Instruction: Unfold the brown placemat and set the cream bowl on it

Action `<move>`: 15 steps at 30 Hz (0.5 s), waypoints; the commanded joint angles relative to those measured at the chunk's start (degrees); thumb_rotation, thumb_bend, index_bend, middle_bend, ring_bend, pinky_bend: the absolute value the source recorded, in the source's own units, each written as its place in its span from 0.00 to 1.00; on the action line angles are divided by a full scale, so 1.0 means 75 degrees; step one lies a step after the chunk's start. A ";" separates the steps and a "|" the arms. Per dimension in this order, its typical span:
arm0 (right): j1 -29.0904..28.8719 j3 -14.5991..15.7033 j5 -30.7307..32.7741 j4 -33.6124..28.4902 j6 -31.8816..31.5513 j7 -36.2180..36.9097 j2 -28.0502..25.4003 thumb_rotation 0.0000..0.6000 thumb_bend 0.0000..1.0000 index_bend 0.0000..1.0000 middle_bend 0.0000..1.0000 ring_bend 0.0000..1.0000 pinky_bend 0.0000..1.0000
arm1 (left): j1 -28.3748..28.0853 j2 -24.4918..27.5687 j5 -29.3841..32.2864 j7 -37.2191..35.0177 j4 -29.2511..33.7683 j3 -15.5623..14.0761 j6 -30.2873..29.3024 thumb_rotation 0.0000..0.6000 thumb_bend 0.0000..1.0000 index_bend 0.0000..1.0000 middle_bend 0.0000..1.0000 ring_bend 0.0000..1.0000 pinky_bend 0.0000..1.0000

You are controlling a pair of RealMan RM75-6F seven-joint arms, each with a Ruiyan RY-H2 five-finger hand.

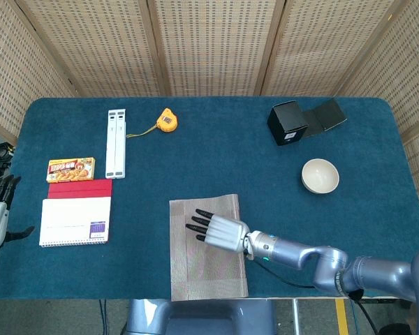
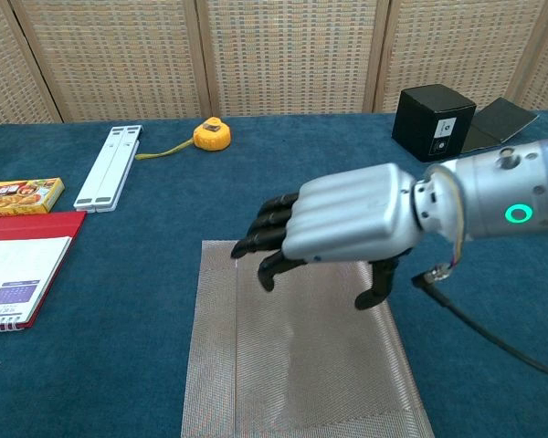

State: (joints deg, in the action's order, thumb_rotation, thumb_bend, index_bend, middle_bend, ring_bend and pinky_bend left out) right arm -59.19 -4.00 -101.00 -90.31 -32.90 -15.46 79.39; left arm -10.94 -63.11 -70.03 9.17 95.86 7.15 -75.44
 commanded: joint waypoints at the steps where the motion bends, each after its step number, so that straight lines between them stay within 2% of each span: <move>1: -0.0313 -0.0214 0.0372 -0.0252 0.0476 -0.0603 0.0410 1.00 0.37 0.29 0.00 0.00 0.00 | -0.0002 0.0013 0.0021 -0.0043 -0.0013 0.0016 -0.0002 1.00 0.00 0.00 0.00 0.00 0.00; 8: -0.0779 -0.0394 0.0955 -0.0348 0.1201 -0.1471 0.0843 1.00 0.39 0.32 0.00 0.00 0.00 | -0.0002 0.0045 0.0008 -0.0123 -0.0003 0.0000 0.0008 1.00 0.00 0.00 0.00 0.00 0.00; 15: -0.1049 -0.0549 0.1508 -0.0103 0.1322 -0.1987 0.1341 1.00 0.39 0.33 0.00 0.00 0.00 | -0.0009 0.0051 0.0069 -0.0174 -0.0054 0.0001 0.0049 1.00 0.00 0.00 0.00 0.00 0.00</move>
State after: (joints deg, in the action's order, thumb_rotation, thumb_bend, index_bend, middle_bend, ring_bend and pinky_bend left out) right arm -66.41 -7.69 -90.43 -91.73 -23.20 -29.56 88.55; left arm -10.98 -62.72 -69.55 7.87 95.50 7.14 -75.11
